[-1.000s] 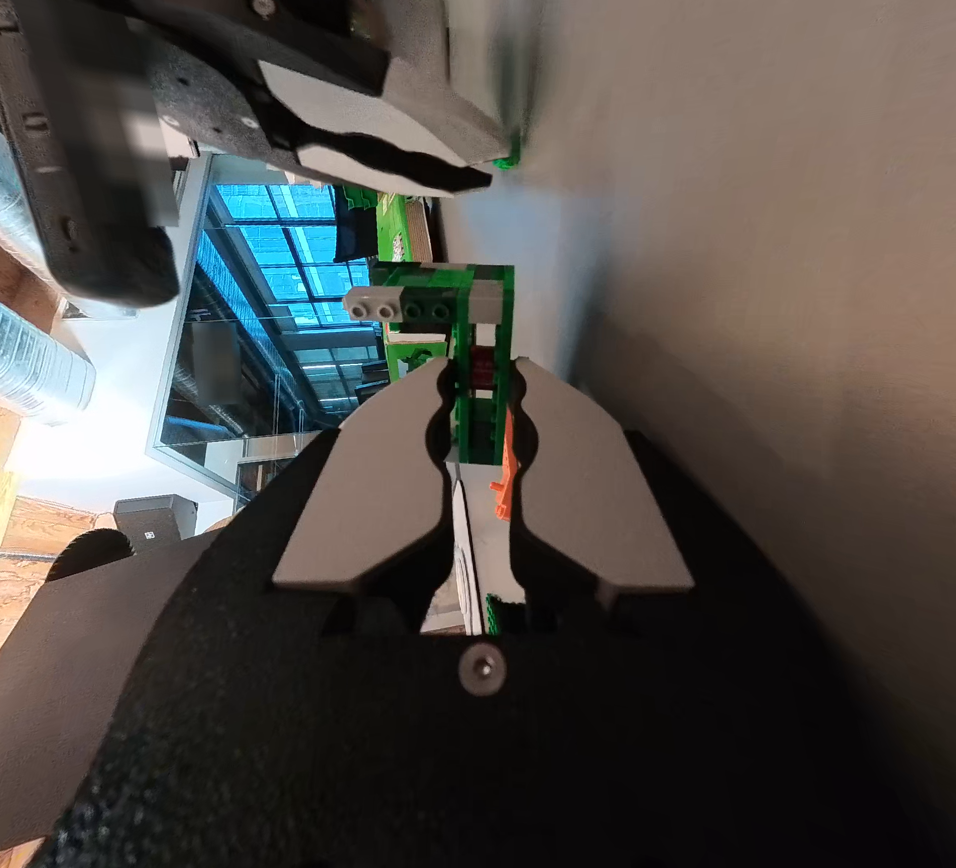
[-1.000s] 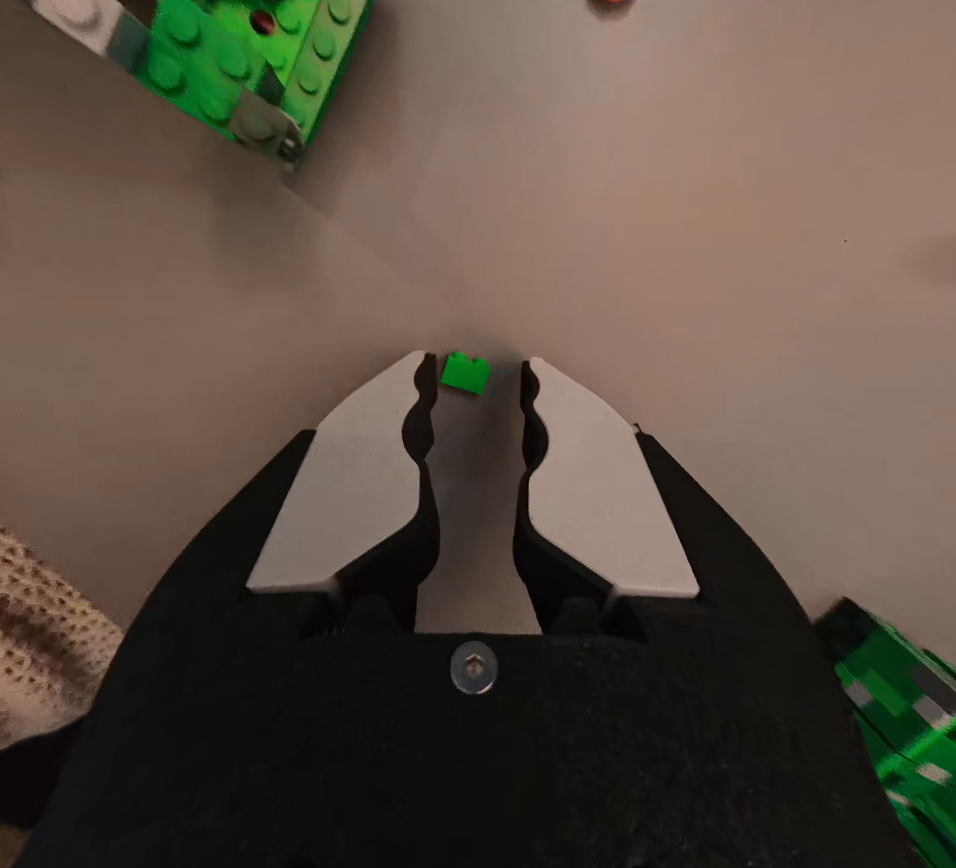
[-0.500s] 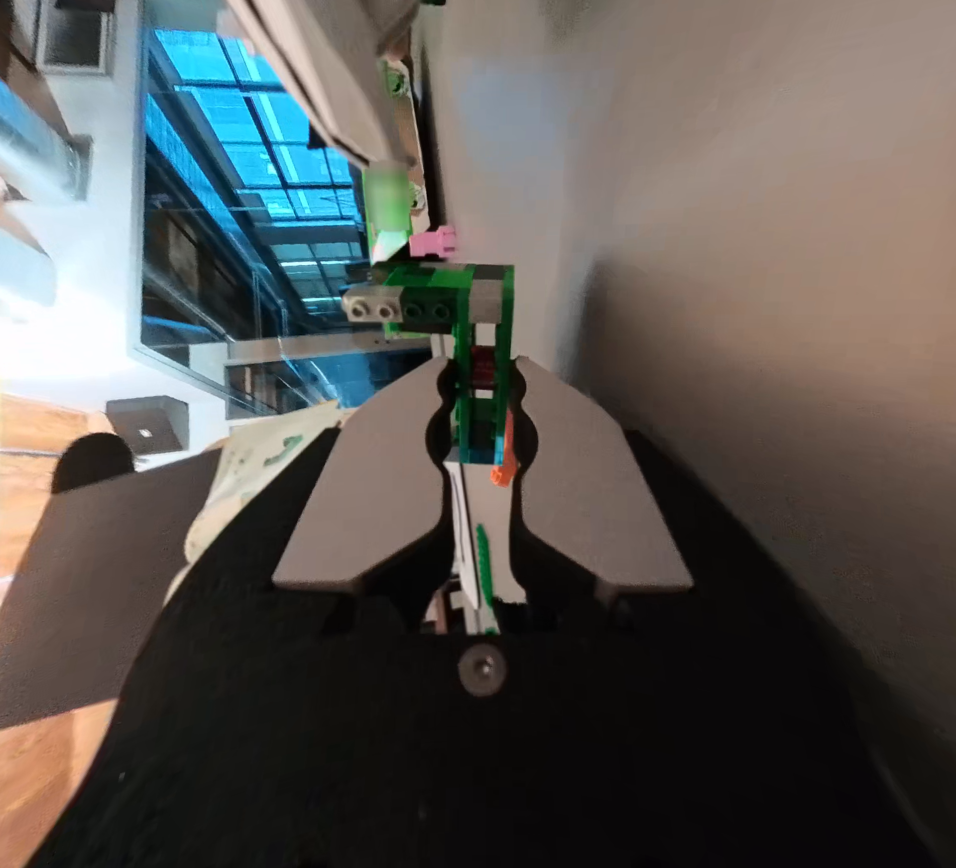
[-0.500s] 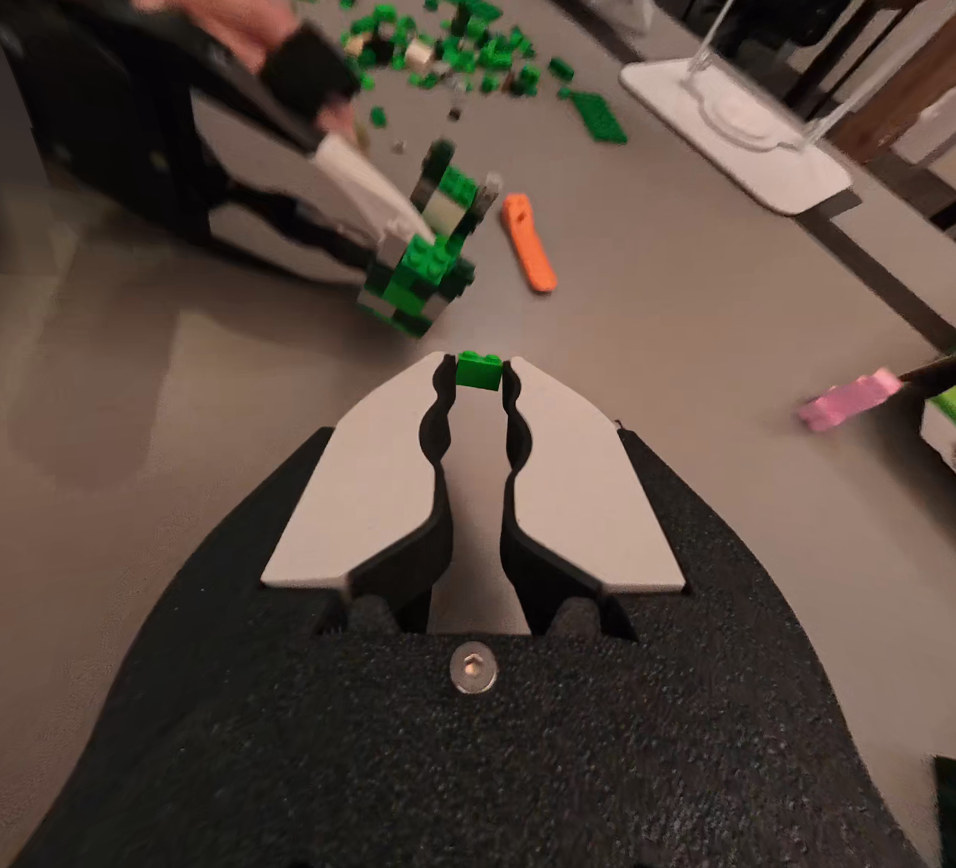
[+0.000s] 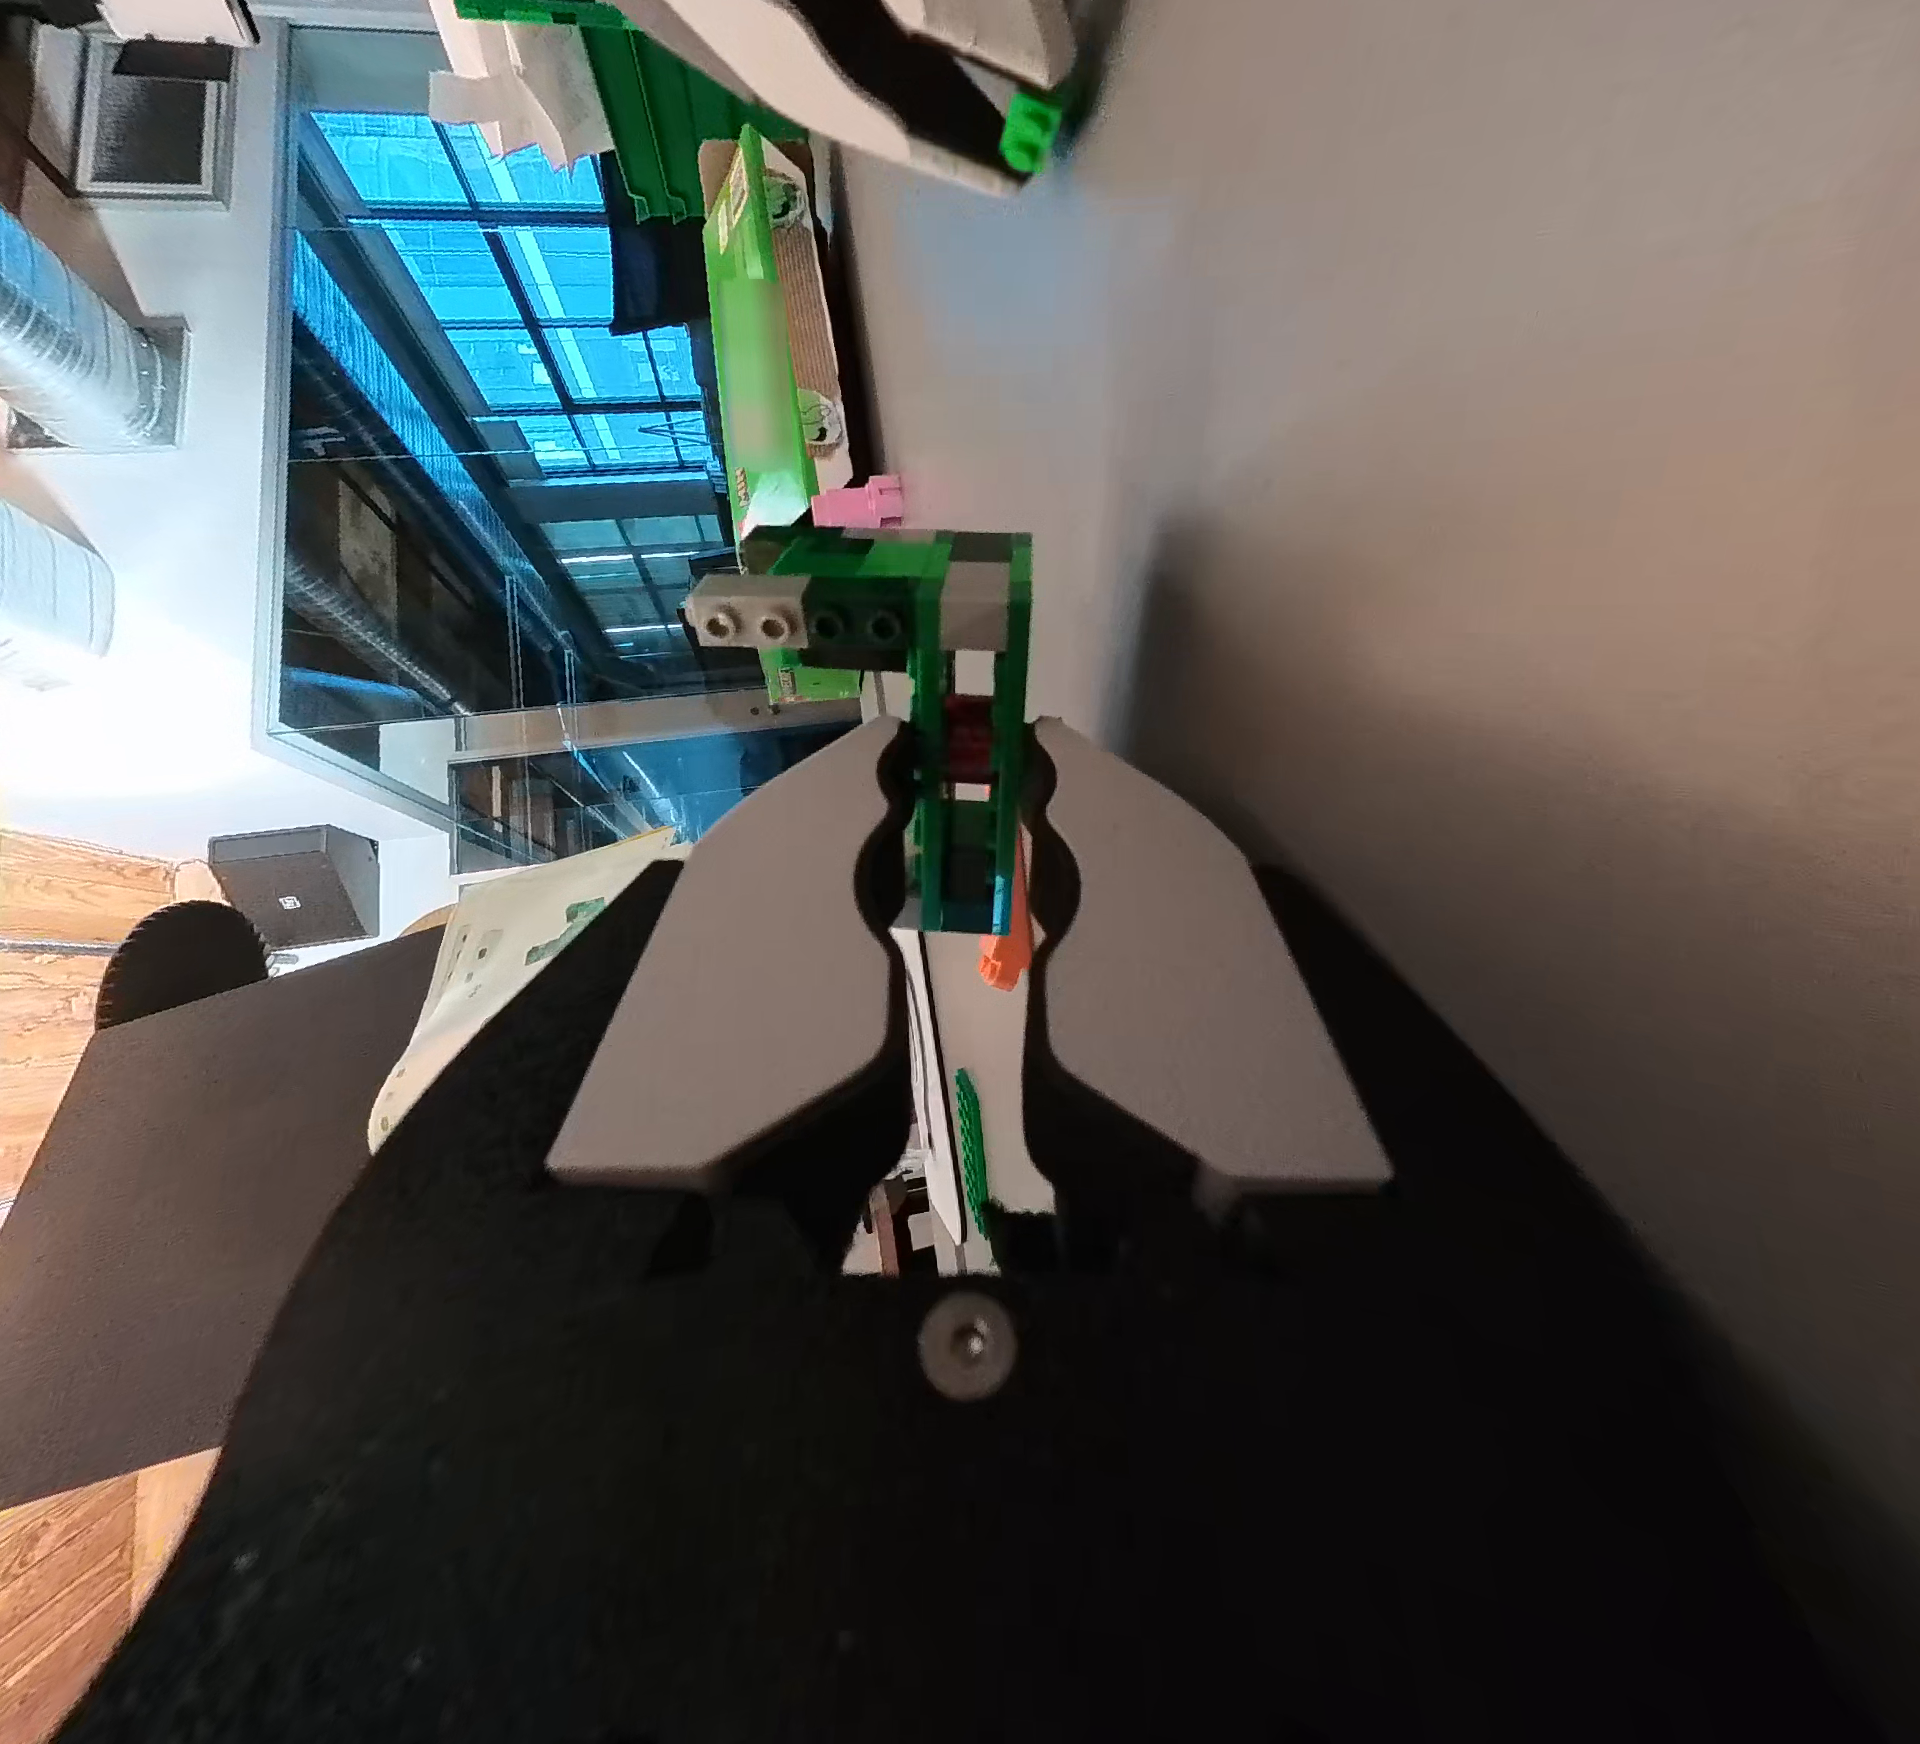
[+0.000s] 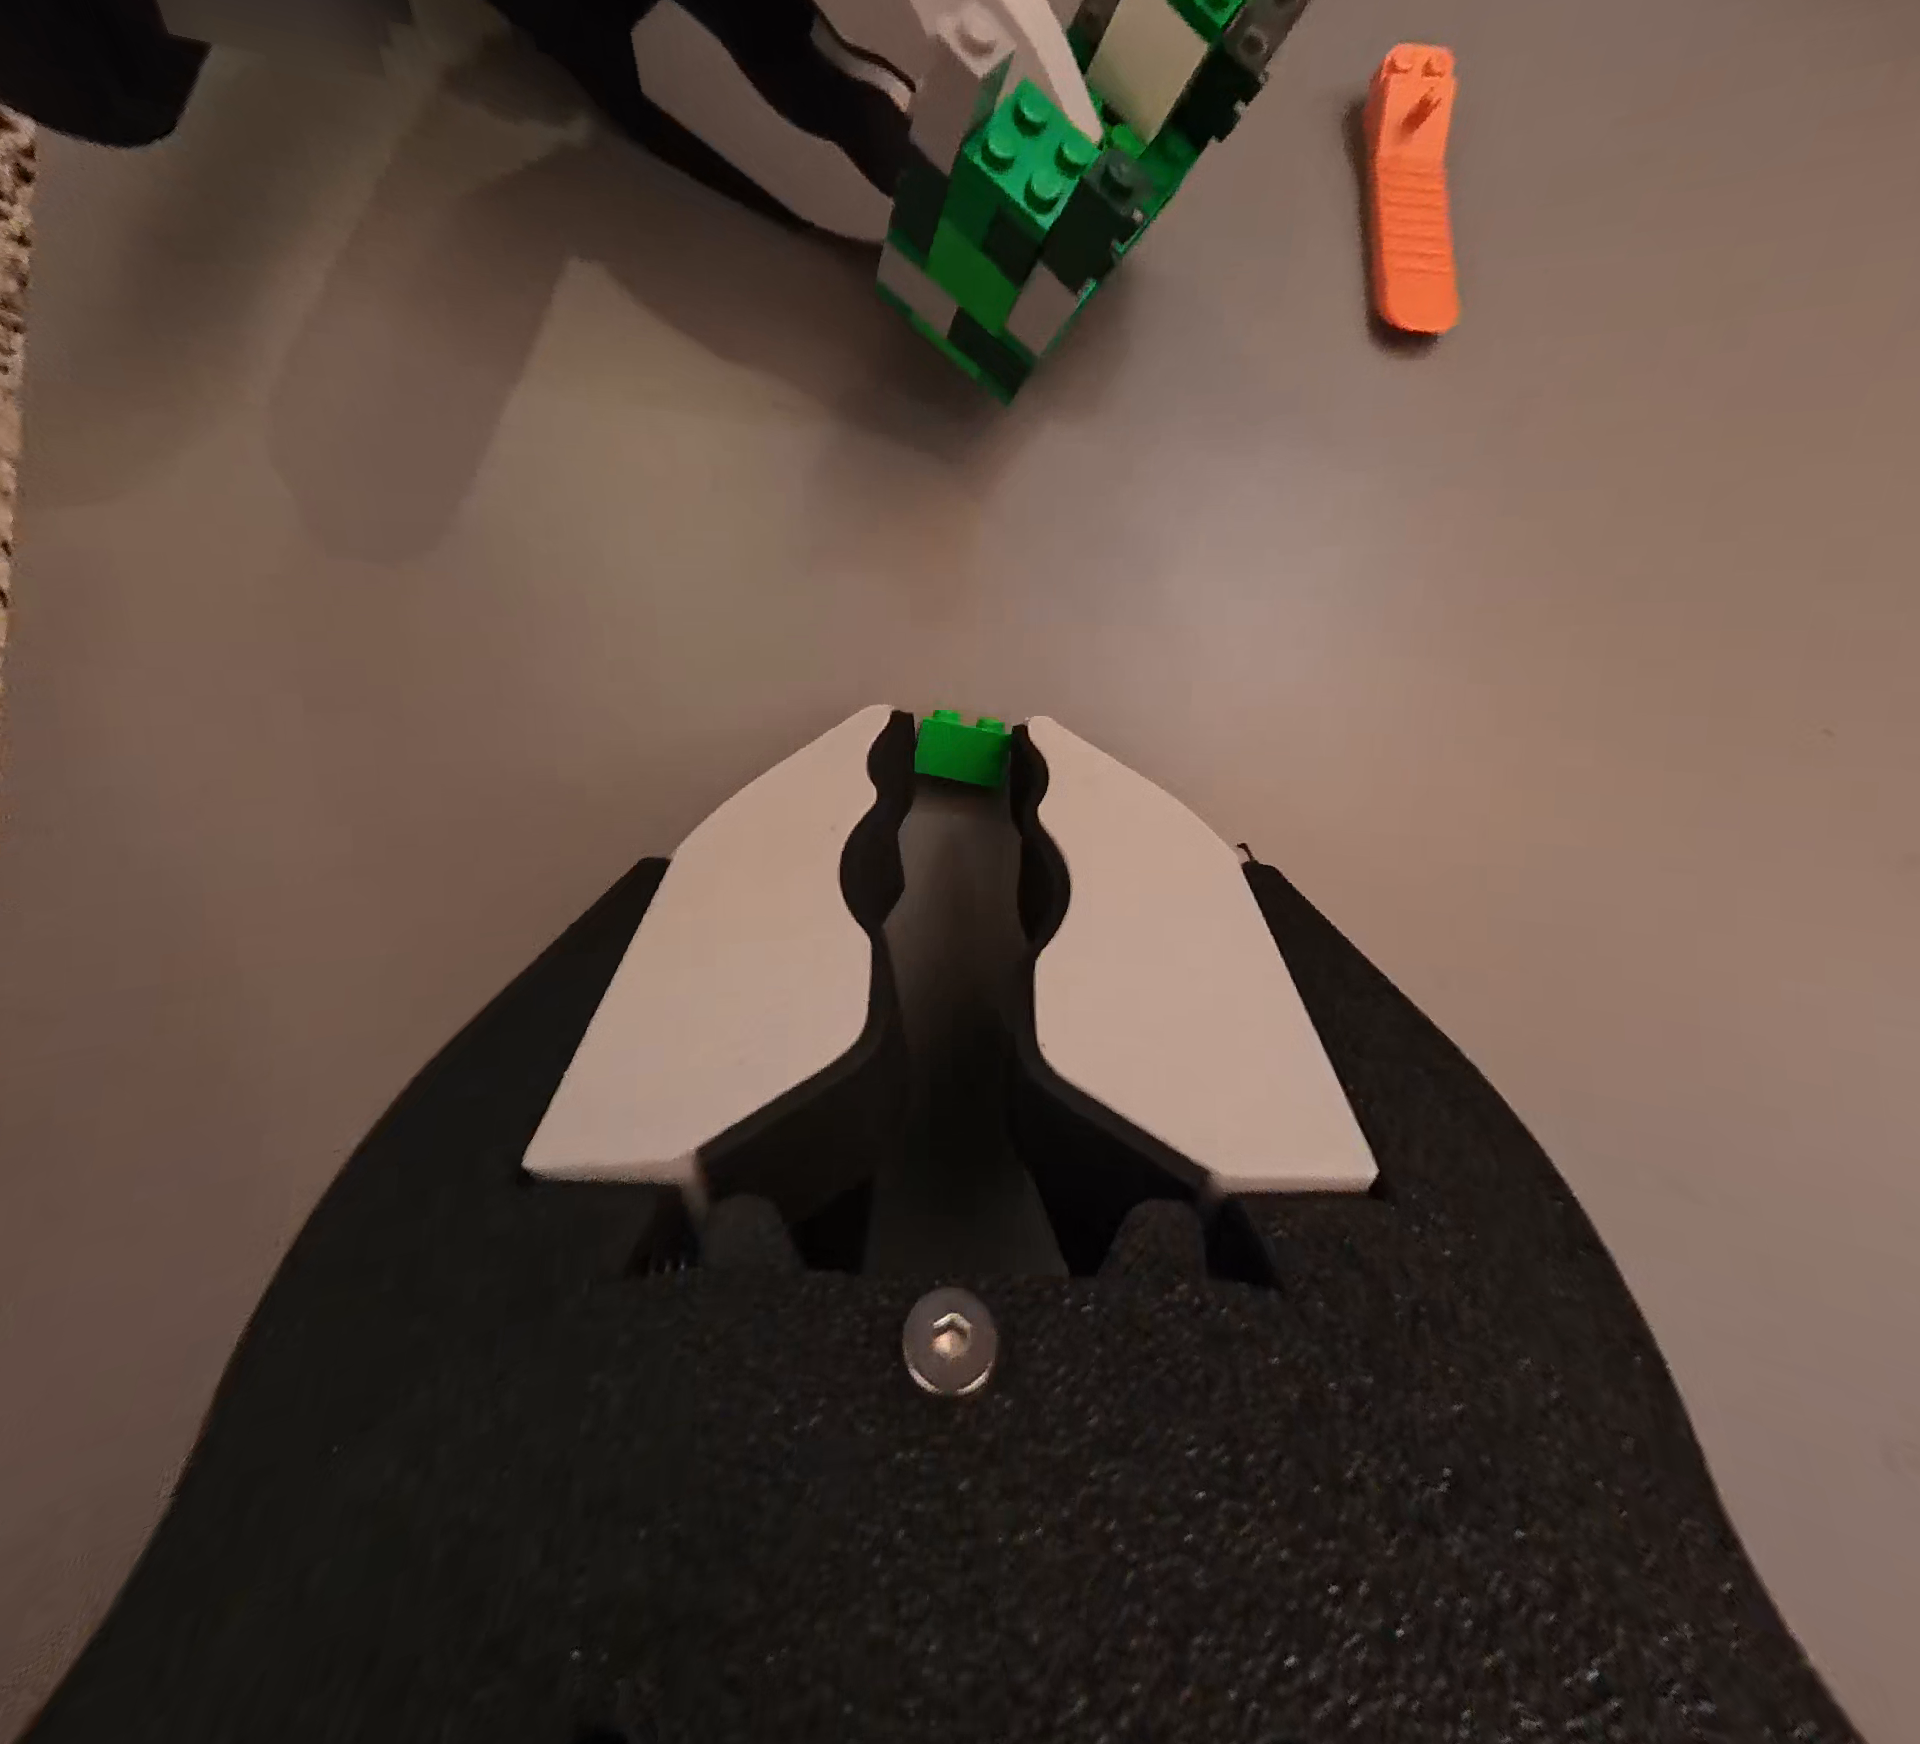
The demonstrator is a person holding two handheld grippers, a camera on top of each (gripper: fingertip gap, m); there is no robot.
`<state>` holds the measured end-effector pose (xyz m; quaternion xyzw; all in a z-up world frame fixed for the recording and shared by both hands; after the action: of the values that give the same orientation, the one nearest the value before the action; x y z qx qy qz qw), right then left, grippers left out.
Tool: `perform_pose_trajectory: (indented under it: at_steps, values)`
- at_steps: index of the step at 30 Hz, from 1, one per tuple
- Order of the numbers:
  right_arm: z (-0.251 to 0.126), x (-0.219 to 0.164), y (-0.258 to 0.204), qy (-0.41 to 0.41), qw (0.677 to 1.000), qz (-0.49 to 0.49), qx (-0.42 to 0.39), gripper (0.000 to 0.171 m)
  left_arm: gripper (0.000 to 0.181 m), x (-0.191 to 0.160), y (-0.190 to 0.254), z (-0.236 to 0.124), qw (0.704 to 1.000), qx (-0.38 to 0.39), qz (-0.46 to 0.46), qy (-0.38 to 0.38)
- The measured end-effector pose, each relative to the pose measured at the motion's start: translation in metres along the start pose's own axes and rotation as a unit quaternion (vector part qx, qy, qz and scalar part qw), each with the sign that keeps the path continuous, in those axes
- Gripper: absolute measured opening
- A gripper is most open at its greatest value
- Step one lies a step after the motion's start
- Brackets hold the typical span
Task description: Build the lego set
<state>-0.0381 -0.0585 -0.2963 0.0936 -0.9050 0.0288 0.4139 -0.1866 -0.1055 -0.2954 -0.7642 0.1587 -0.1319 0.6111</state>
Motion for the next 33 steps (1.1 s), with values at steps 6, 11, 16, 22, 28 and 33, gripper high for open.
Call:
perform_pose_trajectory:
  at_steps: [6,11,16,22,28,33]
  values:
    - [-0.007,-0.006,0.003,-0.025,0.999,-0.035,0.007,0.031,0.018,0.000,0.000,0.000,1.000,-0.003,-0.004,0.001]
    - [-0.012,-0.006,0.002,-0.022,0.999,0.027,-0.028,0.030,0.019,0.000,0.000,0.001,1.000,-0.006,-0.008,0.004]
    - [-0.009,-0.007,-0.003,-0.031,0.995,0.093,-0.031,0.029,0.019,0.000,0.000,0.001,1.000,-0.006,-0.006,0.008]
    - [-0.003,-0.001,-0.006,-0.058,0.994,0.072,-0.066,0.016,0.019,-0.004,0.002,0.005,0.998,-0.048,-0.007,-0.043]
    - [-0.007,0.008,-0.016,-0.016,0.992,-0.012,-0.122,0.016,0.024,-0.005,-0.001,-0.001,0.988,-0.098,0.016,-0.120]
    - [-0.014,0.021,-0.022,0.062,0.968,-0.121,-0.213,0.016,0.045,-0.008,-0.005,-0.027,0.972,-0.161,-0.055,-0.164]
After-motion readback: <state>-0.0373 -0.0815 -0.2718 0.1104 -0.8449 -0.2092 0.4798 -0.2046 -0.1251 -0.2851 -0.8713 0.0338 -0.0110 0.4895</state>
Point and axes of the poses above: each gripper's, where its closed fingertips meet, z out along the fingers, x out of its top, y = z × x across the jaws, the point moved 5 cm from there along -z, back along the fingers, and after that the axes turned 1 degree about y, right-handed, at the moved point
